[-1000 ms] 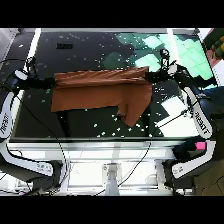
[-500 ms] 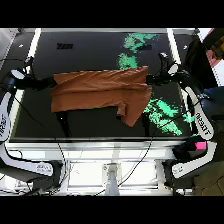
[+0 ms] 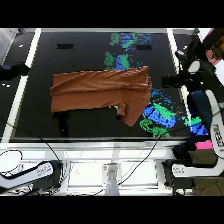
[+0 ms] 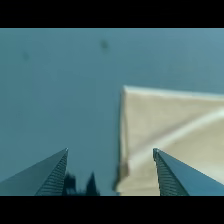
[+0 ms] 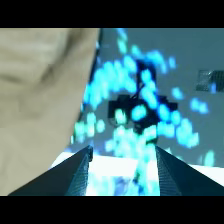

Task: Fold the clothes and pants, and hang the long-sleeved shirts on hangers.

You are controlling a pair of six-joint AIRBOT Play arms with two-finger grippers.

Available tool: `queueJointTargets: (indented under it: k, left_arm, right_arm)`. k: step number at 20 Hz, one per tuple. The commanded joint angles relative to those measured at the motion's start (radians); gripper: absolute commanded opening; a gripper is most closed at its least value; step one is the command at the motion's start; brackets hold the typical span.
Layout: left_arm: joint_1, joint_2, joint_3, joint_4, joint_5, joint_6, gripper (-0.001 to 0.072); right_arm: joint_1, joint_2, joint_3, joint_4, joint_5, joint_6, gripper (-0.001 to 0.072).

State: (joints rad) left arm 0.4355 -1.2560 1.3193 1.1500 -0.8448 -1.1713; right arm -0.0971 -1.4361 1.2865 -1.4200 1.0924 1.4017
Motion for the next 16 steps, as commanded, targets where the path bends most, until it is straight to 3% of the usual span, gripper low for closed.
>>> queueJointTargets:
  k: [1, 4, 6, 12, 16]
  left_arm:
    - [0.078, 0.126, 0.001, 0.002, -0.003, -0.001, 0.0571]
    - [0.092, 0.158, 0.000, 0.002, -0.032, -0.005, 0.0564]
    - [0.089, 0.158, -0.001, 0.000, -0.058, -0.020, 0.0536]
    - [0.088, 0.158, -0.004, -0.003, -0.105, -0.023, 0.0536]
    - [0.088, 0.158, -0.005, -0.002, -0.122, -0.027, 0.0535]
  right_arm:
    - [-0.026, 0.155, -0.237, 0.163, -0.053, -0.008, 0.0448]
    - [-0.026, 0.217, -0.462, 0.455, -0.221, -0.007, 0.0447]
    - [-0.022, 0.217, -0.542, 0.611, -0.254, -0.007, 0.0447]
    - [0.132, 0.206, -0.631, 0.626, -0.351, 0.006, 0.0447]
    - [0.226, 0.161, -0.637, 0.578, -0.415, 0.138, 0.0447]
